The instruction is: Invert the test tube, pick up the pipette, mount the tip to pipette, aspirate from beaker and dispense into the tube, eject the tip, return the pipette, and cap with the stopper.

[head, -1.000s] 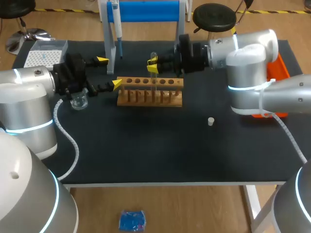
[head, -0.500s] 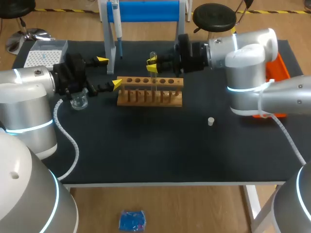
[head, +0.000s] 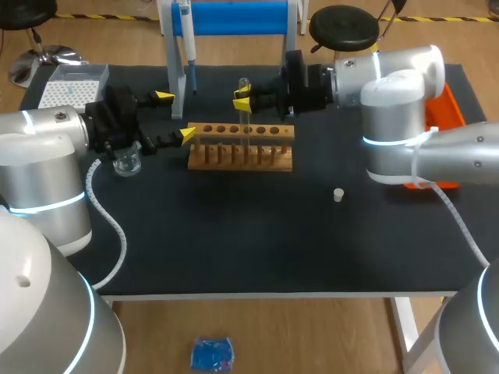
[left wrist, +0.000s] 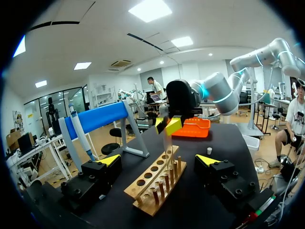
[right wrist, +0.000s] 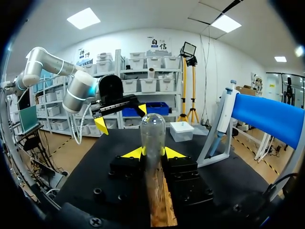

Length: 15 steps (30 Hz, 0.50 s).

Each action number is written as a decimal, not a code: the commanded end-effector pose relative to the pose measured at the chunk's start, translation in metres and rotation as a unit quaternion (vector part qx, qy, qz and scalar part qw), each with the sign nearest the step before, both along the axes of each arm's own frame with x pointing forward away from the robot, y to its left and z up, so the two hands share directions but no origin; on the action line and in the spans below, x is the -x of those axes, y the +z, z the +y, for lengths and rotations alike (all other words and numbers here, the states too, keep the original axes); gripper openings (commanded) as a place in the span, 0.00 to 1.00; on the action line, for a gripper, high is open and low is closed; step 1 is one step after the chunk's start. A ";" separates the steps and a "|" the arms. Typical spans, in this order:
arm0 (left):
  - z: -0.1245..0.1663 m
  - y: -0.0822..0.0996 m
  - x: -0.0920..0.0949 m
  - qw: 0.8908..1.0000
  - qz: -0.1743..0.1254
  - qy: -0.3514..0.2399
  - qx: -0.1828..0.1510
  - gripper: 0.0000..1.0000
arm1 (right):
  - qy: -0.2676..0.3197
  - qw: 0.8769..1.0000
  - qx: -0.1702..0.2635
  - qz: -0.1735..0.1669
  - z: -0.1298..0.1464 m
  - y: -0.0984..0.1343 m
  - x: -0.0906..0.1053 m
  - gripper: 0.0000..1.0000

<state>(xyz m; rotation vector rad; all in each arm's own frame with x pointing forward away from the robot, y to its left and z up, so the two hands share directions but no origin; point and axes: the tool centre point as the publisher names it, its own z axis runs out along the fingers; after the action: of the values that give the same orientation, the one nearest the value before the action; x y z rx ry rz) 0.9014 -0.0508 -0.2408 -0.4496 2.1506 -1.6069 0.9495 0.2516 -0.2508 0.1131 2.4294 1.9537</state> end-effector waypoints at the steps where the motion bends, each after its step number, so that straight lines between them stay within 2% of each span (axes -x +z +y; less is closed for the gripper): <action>1: -0.001 -0.001 0.000 1.000 -0.001 0.001 0.000 1.00 | -0.002 1.000 0.000 -0.001 -0.002 0.002 0.002 0.00; 15: -0.001 -0.001 0.000 1.000 -0.001 0.001 0.000 1.00 | -0.004 1.000 -0.008 -0.006 -0.005 0.015 0.004 0.00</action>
<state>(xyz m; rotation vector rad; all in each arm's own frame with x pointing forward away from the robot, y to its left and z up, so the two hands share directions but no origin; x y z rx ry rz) 0.9014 -0.0508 -0.2408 -0.4496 2.1506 -1.6068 0.9477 0.2490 -0.2392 0.1074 2.4049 1.9681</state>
